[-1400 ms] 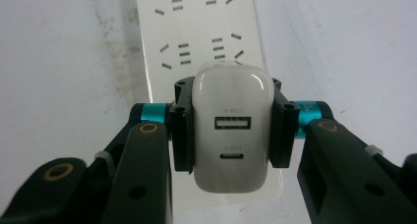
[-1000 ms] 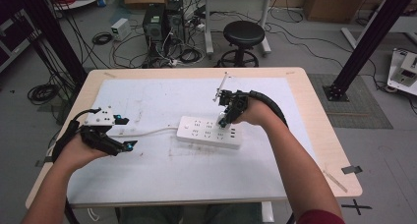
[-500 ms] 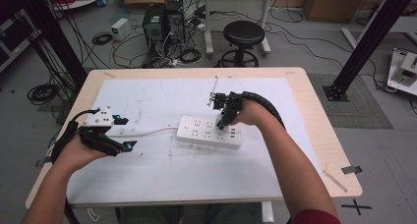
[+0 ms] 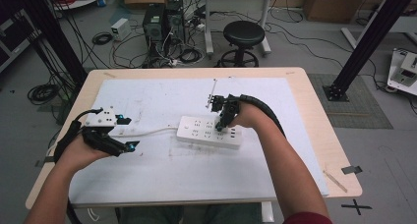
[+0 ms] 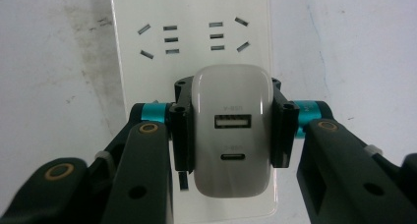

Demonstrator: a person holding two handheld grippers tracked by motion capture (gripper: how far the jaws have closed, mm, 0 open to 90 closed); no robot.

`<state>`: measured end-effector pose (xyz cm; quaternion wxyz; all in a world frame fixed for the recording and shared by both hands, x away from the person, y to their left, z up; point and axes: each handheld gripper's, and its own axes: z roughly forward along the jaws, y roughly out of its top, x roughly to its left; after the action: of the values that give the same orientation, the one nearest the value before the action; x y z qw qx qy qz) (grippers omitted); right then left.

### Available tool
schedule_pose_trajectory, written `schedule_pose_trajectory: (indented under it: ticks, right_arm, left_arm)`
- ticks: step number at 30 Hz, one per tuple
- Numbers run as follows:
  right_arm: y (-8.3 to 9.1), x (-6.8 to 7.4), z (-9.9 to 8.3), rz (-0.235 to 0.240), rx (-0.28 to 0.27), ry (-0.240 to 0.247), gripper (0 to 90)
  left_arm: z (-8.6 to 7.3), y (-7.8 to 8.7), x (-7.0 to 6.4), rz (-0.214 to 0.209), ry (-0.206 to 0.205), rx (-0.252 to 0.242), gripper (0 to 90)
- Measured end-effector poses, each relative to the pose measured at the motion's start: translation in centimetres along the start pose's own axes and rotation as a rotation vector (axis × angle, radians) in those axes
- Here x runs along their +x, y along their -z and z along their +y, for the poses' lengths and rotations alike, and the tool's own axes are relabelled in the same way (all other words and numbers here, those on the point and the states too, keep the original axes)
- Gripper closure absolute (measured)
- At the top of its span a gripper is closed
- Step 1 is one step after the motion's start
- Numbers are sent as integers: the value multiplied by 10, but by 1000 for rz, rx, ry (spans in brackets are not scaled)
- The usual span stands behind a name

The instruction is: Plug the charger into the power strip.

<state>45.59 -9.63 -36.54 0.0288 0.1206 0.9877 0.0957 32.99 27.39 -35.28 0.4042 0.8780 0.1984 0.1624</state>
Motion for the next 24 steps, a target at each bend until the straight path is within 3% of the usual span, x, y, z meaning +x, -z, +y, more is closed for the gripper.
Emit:
schedule_pose_trajectory:
  ticks: [5, 6, 23, 24]
  right_arm:
    - [-1, 0, 0, 0, -7, -3, 639]
    - [-3, 5, 2, -22, 15, 6, 640]
    - [-3, 2, 1, -9, 13, -2, 632]
    - [1, -1, 0, 10, -3, -31, 584]
  left_arm:
    - [2, 0, -1, 0, -3, 5, 166]
    - [2, -1, -1, 0, 6, -1, 166]
    - [0, 3, 0, 3, 0, 0, 166]
    - [0, 3, 0, 4, 1, 4, 166]
